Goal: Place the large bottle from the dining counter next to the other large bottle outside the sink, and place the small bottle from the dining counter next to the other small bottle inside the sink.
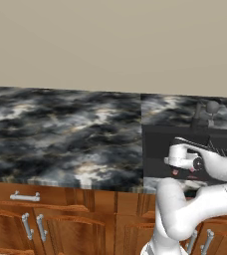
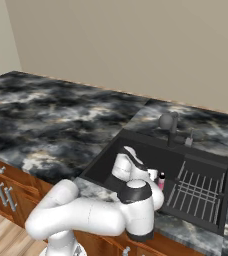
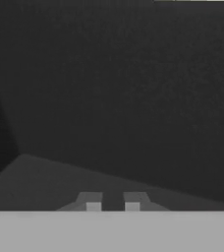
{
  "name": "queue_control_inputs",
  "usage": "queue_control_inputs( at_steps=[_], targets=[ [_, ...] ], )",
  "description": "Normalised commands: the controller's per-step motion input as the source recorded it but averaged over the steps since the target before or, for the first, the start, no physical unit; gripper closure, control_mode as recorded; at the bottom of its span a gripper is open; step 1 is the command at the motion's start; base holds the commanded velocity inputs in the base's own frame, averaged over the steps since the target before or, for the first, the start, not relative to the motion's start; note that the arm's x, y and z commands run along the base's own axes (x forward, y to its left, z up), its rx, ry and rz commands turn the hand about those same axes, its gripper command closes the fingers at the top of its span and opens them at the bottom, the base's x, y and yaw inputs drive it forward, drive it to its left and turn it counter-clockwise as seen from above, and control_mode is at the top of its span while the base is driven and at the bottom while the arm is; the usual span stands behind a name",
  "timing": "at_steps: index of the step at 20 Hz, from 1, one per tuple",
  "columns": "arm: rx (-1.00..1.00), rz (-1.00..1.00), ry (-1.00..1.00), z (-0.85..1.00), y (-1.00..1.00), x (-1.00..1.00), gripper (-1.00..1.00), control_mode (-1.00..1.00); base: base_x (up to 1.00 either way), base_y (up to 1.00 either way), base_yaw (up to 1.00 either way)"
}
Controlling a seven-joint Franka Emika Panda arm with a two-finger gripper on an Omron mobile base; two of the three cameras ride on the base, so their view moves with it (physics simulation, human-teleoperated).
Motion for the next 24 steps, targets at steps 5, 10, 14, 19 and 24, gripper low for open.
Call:
queue_control_inputs(
  at_steps=[5,10,14,19,24],
  targets=[
    [0.00,0.06,-0.08,-0.41,0.09,-0.34,-1.00,-1.00,0.00,0.00,0.00],
    [0.03,0.01,-0.13,-0.03,0.08,-0.18,-1.00,-1.00,0.00,0.00,0.00],
    [0.03,0.01,-0.14,0.33,0.00,-0.18,-1.00,-1.00,0.00,0.00,0.00],
    [0.03,0.01,-0.09,0.21,0.02,-0.14,-1.00,-1.00,0.00,0.00,0.00],
    [0.02,0.01,-0.07,0.43,0.00,-0.30,-1.00,-1.00,0.00,0.00,0.00]
  ],
)
